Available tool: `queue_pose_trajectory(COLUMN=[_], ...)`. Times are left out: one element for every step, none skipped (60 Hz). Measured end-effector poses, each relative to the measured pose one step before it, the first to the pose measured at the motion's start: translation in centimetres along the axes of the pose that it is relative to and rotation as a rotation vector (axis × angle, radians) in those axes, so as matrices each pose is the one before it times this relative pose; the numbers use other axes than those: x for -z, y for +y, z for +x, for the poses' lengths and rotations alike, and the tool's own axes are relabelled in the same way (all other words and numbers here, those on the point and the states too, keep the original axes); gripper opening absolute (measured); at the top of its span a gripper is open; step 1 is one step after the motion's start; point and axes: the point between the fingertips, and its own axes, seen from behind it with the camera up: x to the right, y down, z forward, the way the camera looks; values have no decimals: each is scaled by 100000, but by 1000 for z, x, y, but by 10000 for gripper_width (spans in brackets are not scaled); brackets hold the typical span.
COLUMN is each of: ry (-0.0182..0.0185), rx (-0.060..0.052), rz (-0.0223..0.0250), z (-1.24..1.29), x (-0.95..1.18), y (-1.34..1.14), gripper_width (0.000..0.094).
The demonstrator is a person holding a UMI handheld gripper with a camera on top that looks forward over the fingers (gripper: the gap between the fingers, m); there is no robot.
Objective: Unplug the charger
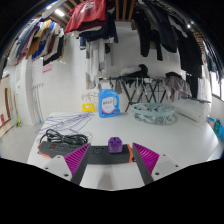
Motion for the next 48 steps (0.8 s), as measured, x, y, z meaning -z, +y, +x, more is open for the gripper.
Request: queue_pose_trajectory(ry=[-203,-66,-22,-77,-170,-145,-96,-63,-31,-47,-158,-98,-77,-33,10,-1,-47,-116,-111,-96,-69,-66,-194,-327,-414,-444,-391,-187,-74,-39,-112,-280,-213,259,366,806,1034,1420,2337,2413,-824,-373,-56,-64,143,-3348,-897,1001], rx=[123,77,74,43,-32,-3,-59,-124,-168,-145,-81,-100,-124,-223,-305,-328,-270,-162,-72,-120,-107,-125,-175,-276,-267,-192,-23,47,77,99,-25,-120,-306,-44,-32,-97,-71,-72,-170,-277,-1070,-86,975,1473,1158,981,-144,-163], rz=[-73,-96,-48,36,41,76,28,-1,-81,-82,5,-26,-39,-101,-63,-52,-17,-6,-83,-150,-181,-98,8,-20,-30,-106,-198,-267,-272,-243,-252,-187,-131,120,76,-422,-12,-133,-370,-168,890,-314,-385,-114,-211,576,-1385,1464], z=[23,-26,-7,-10,-3,-11,-23,22,-2,-23,3,-54,-27,-7,13,12,13,-8,8,3,32,22,8,-42,-50,-54,28,4,44,35,-2,-62,-66,145,146,250,289,426,647,590,-146,-153,-52,202,32,-837,-32,38], x=[-227,-374,-338,-362,-249,-302,-271,-280,-262,-268,-212,-200,-215,-196,-206,-211,-172,-187,-173,-183,-154,-96,-120,-99,-107,-118,64,-127,-79,-102,-79,-84,-127,-62,-73,-22,-3,2,-9,-91,91,-64,-1,-120,23,-160,402,-146], y=[-8,-46,-30,-50,35,-70,-52,-44,-17,-9,-29,-45,-8,-27,-40,-46,-50,-17,-22,27,-2,-7,-16,-2,-22,35,153,102,76,59,73,71,68,-54,-21,115,-2,35,83,33,-280,197,89,-55,-31,-122,209,-292], gripper_width=[863,863,863,864,864,864,864,865,864,866,865,864,863,862,863,863,864,863,865,864,864,864,865,865,864,864,865,865,864,864,862,854,841,827,803,772,721,655,536,391,389,385,379,377,373,167,172,171])
